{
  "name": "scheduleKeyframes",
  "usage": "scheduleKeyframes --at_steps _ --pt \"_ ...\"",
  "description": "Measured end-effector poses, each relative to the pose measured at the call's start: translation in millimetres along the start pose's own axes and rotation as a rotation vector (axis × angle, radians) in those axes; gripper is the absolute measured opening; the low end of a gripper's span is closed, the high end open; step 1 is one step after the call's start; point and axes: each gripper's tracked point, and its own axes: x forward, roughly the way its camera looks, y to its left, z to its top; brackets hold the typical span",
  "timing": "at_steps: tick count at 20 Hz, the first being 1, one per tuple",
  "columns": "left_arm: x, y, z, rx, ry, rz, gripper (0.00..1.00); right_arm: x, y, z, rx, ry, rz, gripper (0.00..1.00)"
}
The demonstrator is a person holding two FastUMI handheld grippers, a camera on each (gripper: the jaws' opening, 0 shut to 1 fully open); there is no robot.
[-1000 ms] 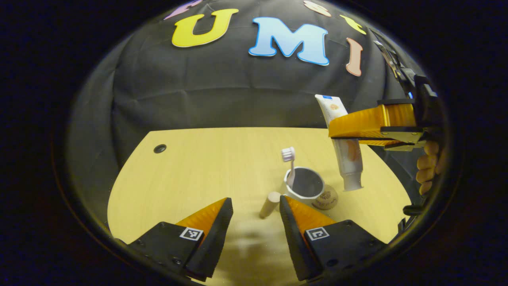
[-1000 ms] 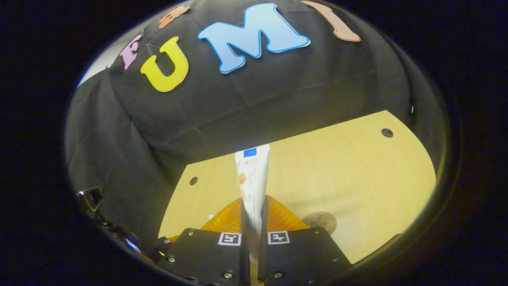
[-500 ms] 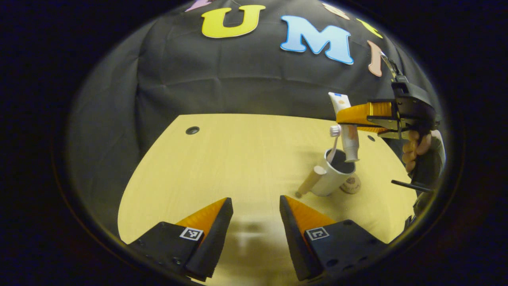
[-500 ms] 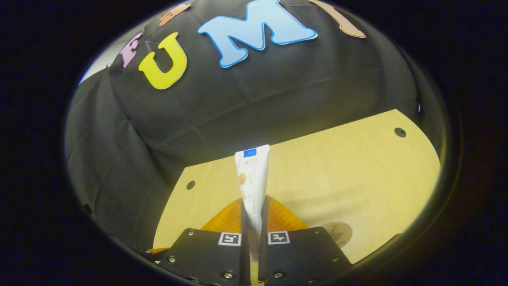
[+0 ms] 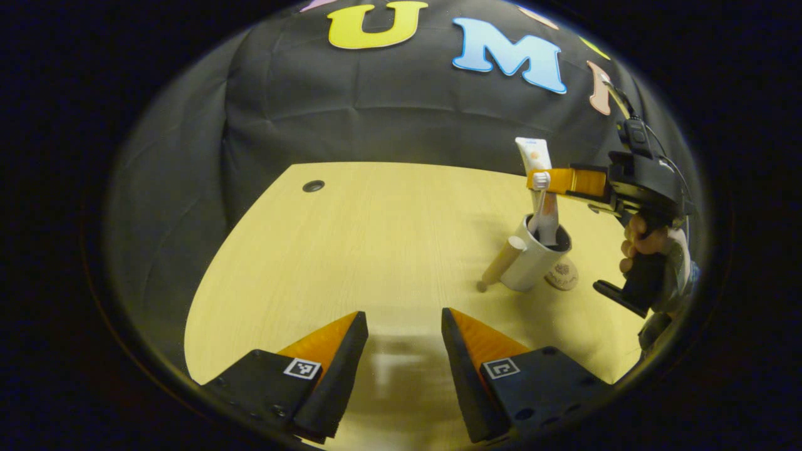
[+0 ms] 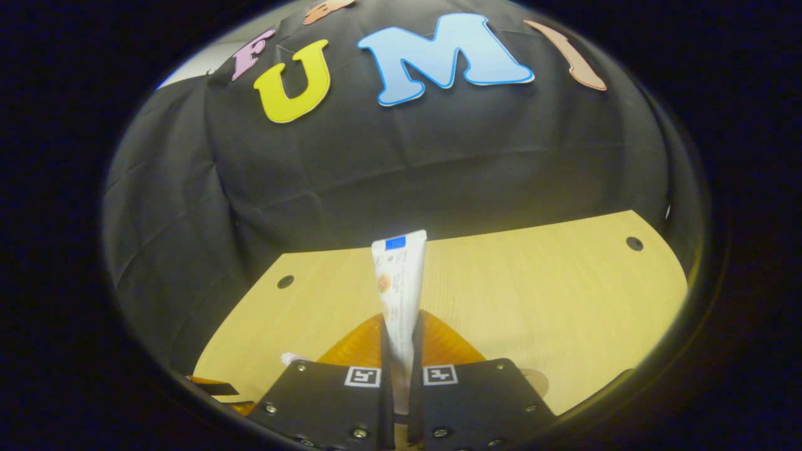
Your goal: Put the toothbrush and toothpaste on the desktop into the cup, then pick up the cup and place it on the coaster on the desktop.
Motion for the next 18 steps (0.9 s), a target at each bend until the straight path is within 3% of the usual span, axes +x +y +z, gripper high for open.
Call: scheduleKeyframes --at_steps 5,18 --pt "7.3 -31.5 -3.4 0.048 0.013 -0.058 0.79 -16.2 -5.1 -13.8 0.027 0.022 0.006 0.29" --pt "49.2 -55.1 12.2 0.206 0.045 -0.141 0.79 -46.0 -9.7 -20.3 0.084 0.05 0.022 0.3"
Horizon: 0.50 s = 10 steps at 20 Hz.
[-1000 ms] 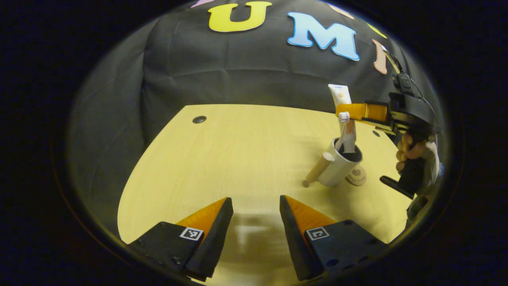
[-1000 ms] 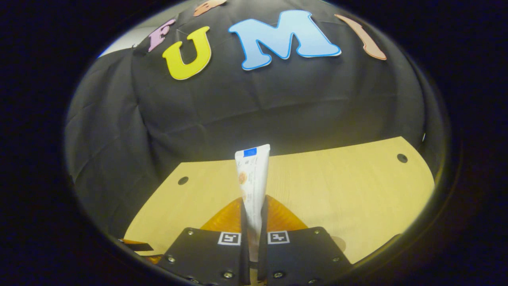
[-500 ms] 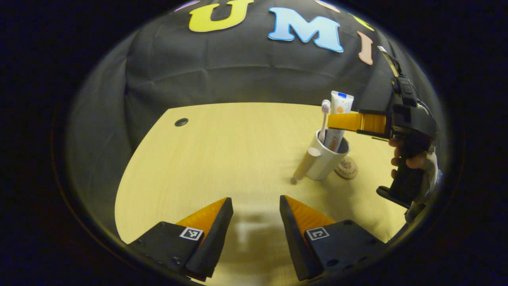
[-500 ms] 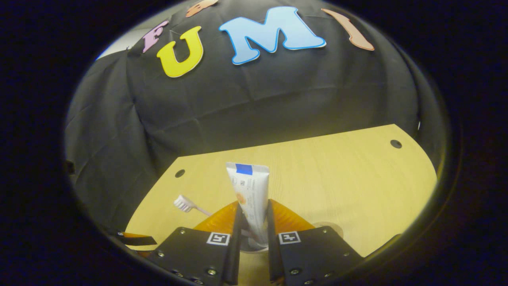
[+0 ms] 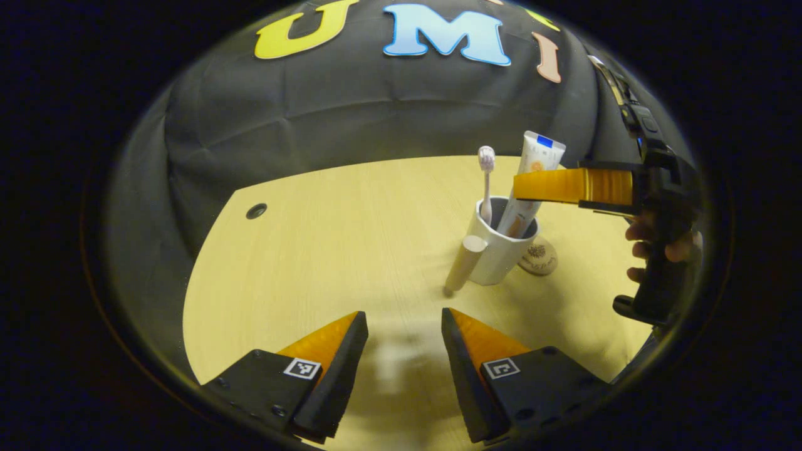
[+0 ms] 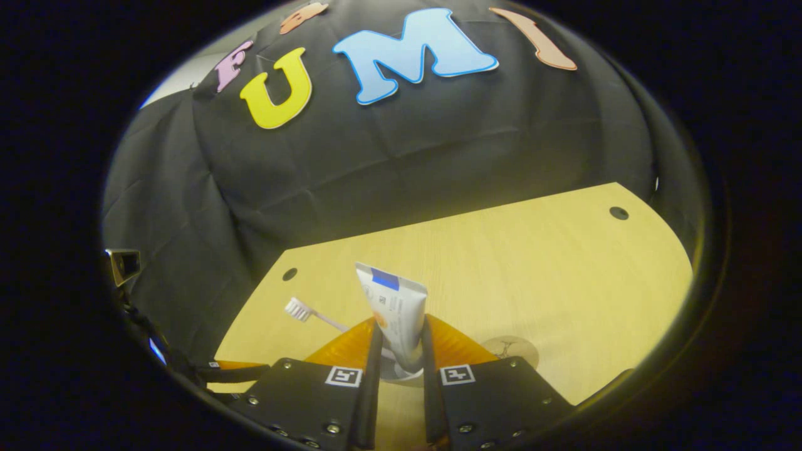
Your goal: Put the toothbrush and toothpaste on the desktop into the cup, then pick up the cup and place it on the coaster on the desktop.
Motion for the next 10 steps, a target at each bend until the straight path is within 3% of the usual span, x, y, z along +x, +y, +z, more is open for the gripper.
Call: scheduleKeyframes --at_steps 9,10 --pt "12.4 -3.7 11.3 0.035 0.0 -0.018 0.79 -5.3 1.9 -6.5 -0.023 0.03 -0.01 0.3" --pt "14.3 -2.1 13.5 0.042 0.0 -0.019 0.79 -9.8 11.1 -3.2 -0.023 0.021 0.035 0.3"
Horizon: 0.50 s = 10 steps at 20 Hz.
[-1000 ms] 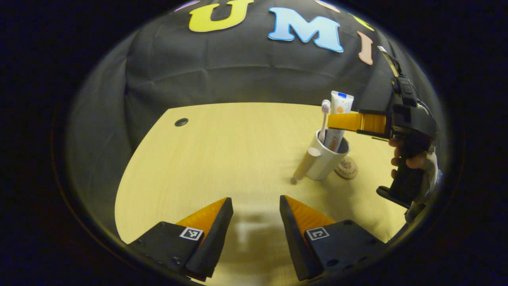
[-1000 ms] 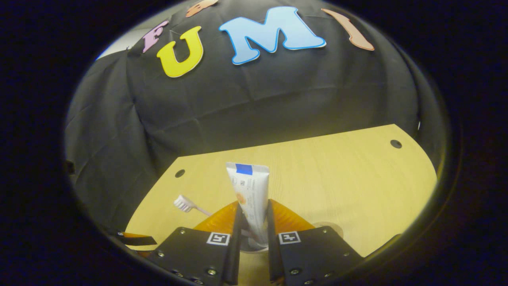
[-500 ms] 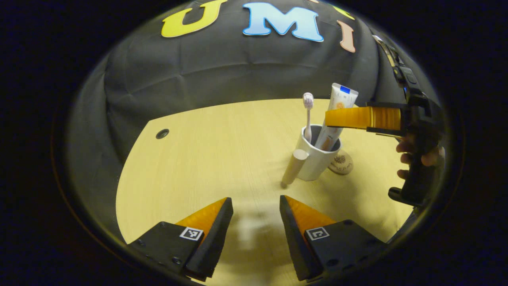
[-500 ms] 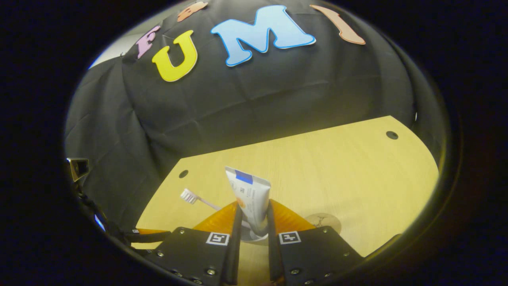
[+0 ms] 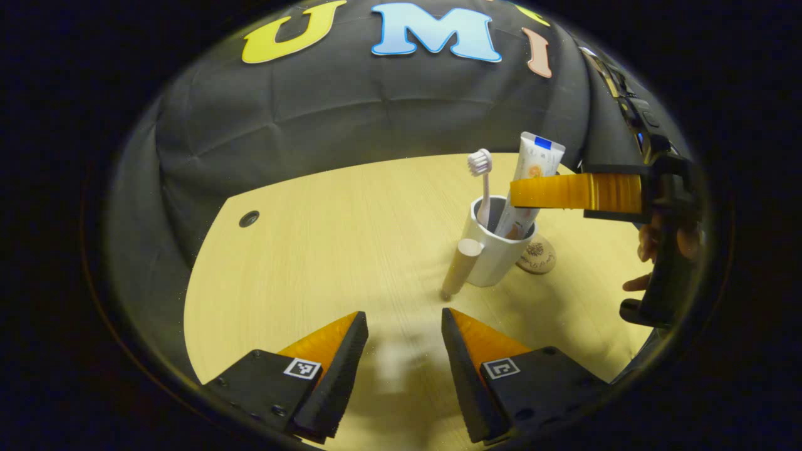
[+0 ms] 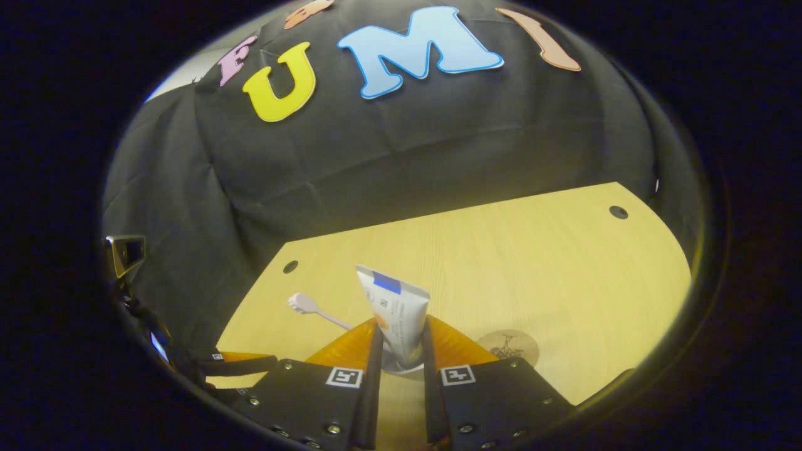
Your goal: Put the toothbrush and toothpaste on the desktop into the cup, then pick up the cup and place it on the coaster on the desktop.
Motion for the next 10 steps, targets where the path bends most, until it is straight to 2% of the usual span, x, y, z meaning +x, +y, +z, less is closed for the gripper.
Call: scheduleKeyframes --at_steps 1,3,10 --pt "5.4 -3.1 3.4 0.007 -0.001 -0.003 0.79 0.3 8.4 6.3 0.008 -0.033 0.034 0.53" --pt "12.8 -7.2 7.7 0.02 -0.004 -0.011 0.79 -6.8 12.2 23.8 0.028 -0.082 0.051 1.0" --pt "21.0 -21.5 26.8 0.105 -0.017 -0.077 0.79 -16.9 3.8 37.3 0.043 -0.109 0.035 1.0"
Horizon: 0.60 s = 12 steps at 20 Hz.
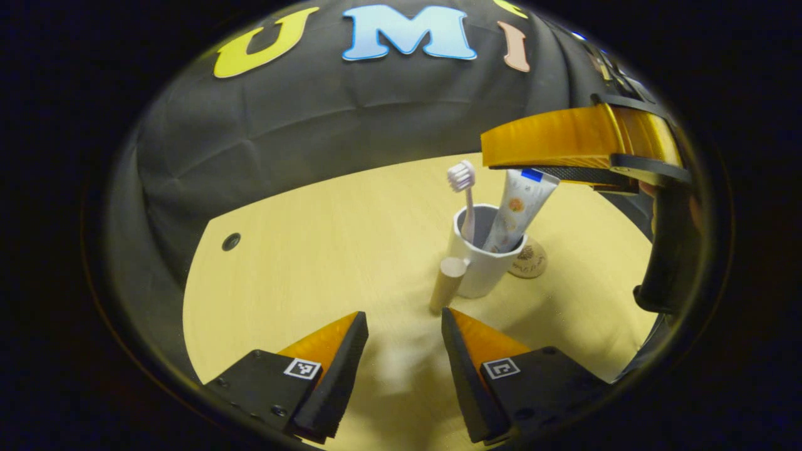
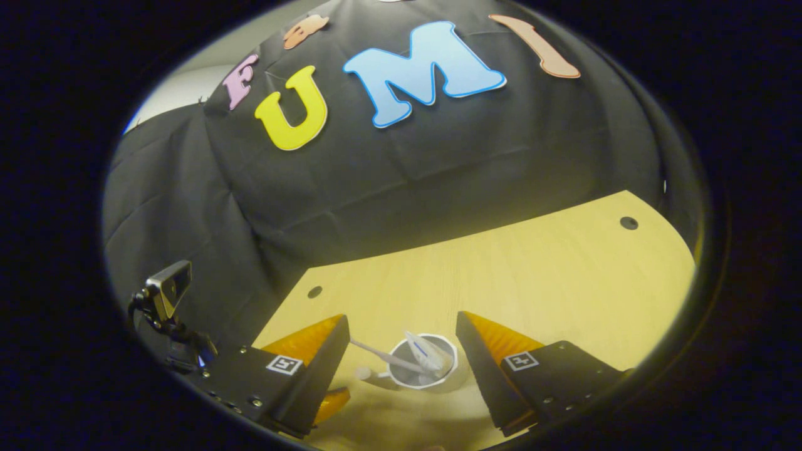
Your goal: Put the toothbrush and toothpaste on the desktop into the cup, then pick up the cup and place it on the coaster on the desktop.
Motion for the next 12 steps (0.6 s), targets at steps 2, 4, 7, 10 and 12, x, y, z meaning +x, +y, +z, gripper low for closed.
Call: scheduleKeyframes --at_steps 2,4,7,10,12 --pt "4.8 -3.5 4.2 0.035 0.0 -0.021 0.8 -4.4 -4.4 4.6 0.008 -0.011 -0.009 1.0" --pt "10.8 -5.8 8.9 0.067 0.002 -0.044 0.79 -8.4 -11.9 9.3 0.011 -0.02 -0.025 1.0" --pt "21.6 -11.0 14.2 0.114 0.013 -0.092 0.79 -17.0 -26.7 14.9 0.011 -0.025 -0.059 1.0" --pt "30.6 -23.2 19.1 0.153 0.027 -0.154 0.79 -28.1 -43.7 20.6 0.02 -0.039 -0.097 1.0" --pt "37.3 -26.9 18.3 0.186 0.046 -0.176 0.8 -35.7 -55.7 22.3 0.036 -0.043 -0.122 1.0"
